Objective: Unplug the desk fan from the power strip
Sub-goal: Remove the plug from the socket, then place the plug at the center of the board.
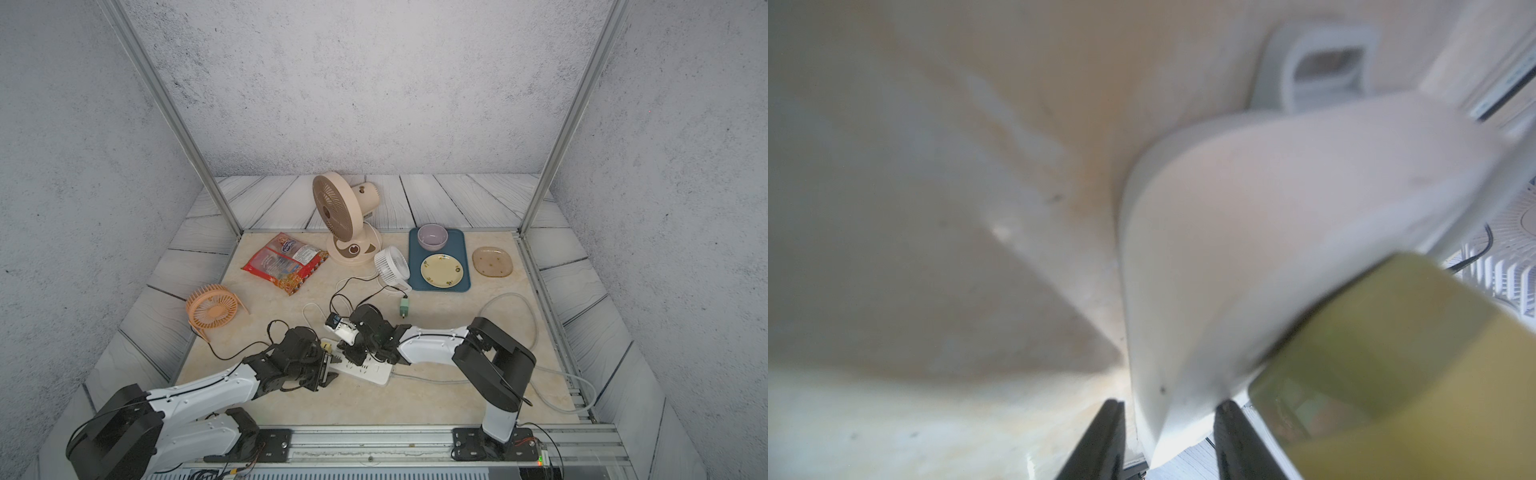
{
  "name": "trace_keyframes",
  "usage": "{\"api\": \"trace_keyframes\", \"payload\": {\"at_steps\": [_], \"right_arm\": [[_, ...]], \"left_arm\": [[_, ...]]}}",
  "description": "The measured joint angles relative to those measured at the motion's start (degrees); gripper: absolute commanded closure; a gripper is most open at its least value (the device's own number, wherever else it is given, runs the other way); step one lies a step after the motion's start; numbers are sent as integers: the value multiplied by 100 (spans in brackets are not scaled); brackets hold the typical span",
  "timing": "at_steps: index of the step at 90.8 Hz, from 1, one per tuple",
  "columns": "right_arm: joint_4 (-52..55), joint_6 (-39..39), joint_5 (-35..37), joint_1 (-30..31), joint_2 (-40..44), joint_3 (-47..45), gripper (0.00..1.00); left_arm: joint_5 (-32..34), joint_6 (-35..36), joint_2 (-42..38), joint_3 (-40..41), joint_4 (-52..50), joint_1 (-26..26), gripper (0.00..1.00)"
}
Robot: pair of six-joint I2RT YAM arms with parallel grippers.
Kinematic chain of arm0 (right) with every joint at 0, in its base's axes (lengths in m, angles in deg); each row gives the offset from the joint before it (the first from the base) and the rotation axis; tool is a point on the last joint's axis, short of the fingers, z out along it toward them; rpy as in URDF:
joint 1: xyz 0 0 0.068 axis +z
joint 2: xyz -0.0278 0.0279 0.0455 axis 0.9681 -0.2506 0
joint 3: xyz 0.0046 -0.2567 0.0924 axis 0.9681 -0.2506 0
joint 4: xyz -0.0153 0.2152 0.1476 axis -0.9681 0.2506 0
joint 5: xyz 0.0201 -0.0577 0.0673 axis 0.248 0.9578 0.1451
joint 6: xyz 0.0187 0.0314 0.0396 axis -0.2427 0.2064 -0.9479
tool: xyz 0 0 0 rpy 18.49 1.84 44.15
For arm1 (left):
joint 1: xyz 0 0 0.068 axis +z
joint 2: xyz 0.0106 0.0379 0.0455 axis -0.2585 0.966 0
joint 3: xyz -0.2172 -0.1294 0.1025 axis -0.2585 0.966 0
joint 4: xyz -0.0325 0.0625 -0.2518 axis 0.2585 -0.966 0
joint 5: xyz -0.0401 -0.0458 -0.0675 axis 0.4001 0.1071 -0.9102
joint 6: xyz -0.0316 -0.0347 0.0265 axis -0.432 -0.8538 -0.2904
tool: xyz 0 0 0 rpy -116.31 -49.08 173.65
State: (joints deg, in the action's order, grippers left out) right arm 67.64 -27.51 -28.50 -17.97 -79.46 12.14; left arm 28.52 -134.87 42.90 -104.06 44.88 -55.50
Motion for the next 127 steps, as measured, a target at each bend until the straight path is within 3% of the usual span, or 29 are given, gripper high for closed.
{"api": "trace_keyframes", "payload": {"at_steps": [30, 52, 76, 109, 127], "right_arm": [[-444, 166, -131, 92, 664, 92, 100], [-776, -310, 28, 11, 726, 94, 100], [-608, -824, 603, -579, 323, 688, 100], [-249, -793, 1073, -1495, 55, 2022, 100], [-160, -732, 1239, -1749, -284, 2337, 100]], "left_arm": [[-50, -76, 79, -50, -26, 0, 59], [-44, -90, 87, -87, -90, 0, 59], [101, 129, -57, -234, -588, -7, 53], [216, 522, -83, -356, -898, -11, 49], [962, 1237, -149, -1064, -2321, 28, 45]]}}
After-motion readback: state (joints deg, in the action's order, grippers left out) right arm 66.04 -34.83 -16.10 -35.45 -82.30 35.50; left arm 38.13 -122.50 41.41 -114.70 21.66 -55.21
